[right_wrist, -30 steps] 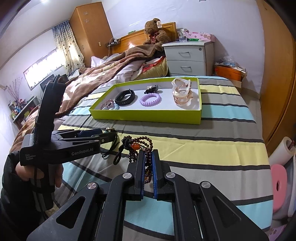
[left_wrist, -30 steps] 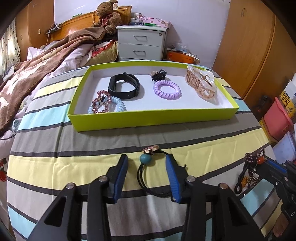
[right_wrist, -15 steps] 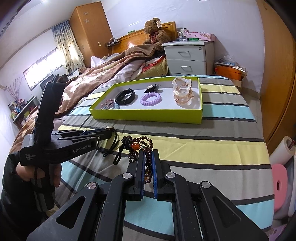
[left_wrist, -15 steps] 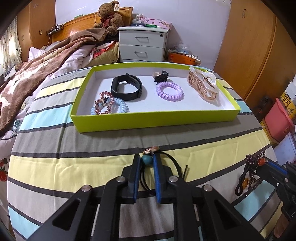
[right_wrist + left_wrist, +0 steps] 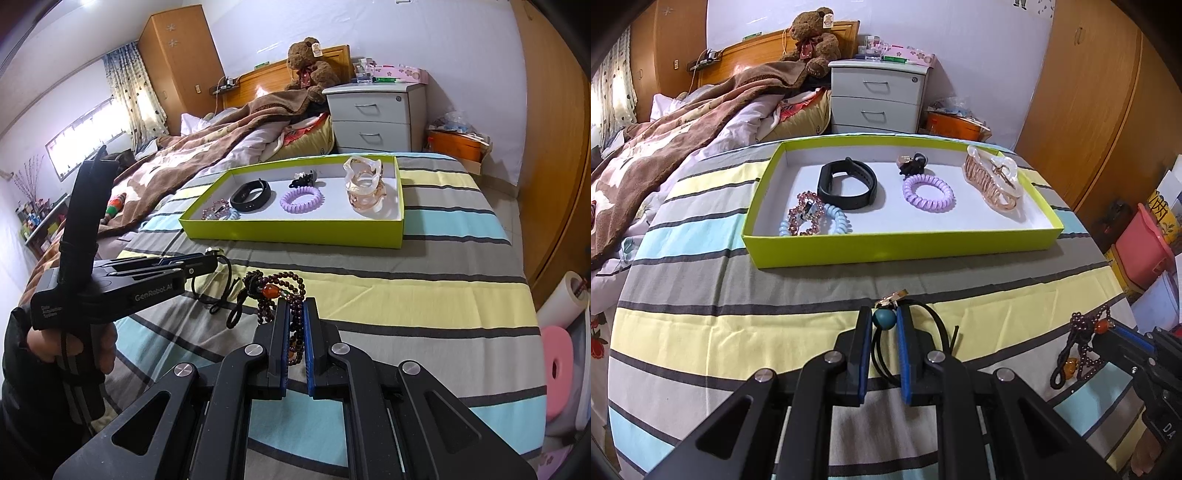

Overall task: Organize jewelry
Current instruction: 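Carry the hair tie and beaded bracelet into the green box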

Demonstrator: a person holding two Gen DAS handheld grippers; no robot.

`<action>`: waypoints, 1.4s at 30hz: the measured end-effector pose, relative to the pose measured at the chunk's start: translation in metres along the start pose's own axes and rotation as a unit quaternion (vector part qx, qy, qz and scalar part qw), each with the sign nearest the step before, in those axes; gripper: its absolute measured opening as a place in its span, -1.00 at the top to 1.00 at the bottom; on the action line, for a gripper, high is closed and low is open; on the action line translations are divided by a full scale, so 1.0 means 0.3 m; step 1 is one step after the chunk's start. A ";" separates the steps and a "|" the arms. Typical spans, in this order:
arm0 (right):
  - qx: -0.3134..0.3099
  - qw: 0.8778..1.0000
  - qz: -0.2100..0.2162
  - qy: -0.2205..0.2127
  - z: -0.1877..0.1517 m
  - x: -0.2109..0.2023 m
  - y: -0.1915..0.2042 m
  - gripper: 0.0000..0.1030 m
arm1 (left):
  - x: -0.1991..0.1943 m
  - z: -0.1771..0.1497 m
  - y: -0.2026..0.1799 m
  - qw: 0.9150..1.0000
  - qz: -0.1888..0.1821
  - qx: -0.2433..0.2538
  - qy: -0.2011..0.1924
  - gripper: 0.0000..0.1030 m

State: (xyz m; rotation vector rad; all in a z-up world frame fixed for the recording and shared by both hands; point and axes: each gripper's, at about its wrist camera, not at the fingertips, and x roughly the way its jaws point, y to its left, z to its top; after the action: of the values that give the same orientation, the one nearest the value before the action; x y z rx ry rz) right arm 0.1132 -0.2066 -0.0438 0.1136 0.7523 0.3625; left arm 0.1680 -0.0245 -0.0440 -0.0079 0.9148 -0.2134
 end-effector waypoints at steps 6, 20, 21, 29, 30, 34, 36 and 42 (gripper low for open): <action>0.000 1.000 0.000 -0.006 0.005 -0.015 0.007 0.87 | -0.027 -0.003 -0.001 1.000 -0.002 -0.003 -0.008 0.73; -0.006 1.000 -0.001 -0.028 0.039 -0.078 0.036 0.87 | -0.132 0.011 0.013 0.999 -0.009 -0.008 -0.039 0.73; -0.007 1.000 -0.001 -0.030 0.044 -0.082 0.037 0.87 | -0.140 0.016 0.012 0.999 -0.010 -0.008 -0.042 0.73; -0.013 0.999 -0.003 -0.046 0.103 -0.110 0.053 0.87 | -0.206 0.061 0.013 0.998 -0.014 -0.006 -0.066 0.73; -0.013 0.999 -0.003 -0.047 0.111 -0.111 0.050 0.87 | -0.212 0.068 0.013 0.998 -0.015 -0.005 -0.069 0.73; -0.017 0.998 -0.006 -0.052 0.149 -0.108 0.051 0.87 | -0.225 0.104 0.022 0.997 -0.015 -0.005 -0.076 0.73; -0.016 0.998 -0.007 -0.054 0.166 -0.101 0.048 0.87 | -0.225 0.126 0.025 0.997 -0.016 -0.004 -0.078 0.73; -0.017 0.998 -0.011 -0.054 0.227 -0.068 0.041 0.87 | -0.210 0.185 0.033 0.997 -0.020 -0.005 -0.078 0.73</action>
State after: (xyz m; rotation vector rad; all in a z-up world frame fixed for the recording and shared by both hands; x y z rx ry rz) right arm 0.1428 -0.2007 0.0217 0.0915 0.6406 0.3463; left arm 0.1762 -0.0076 0.0385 -0.0514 0.7605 -0.2422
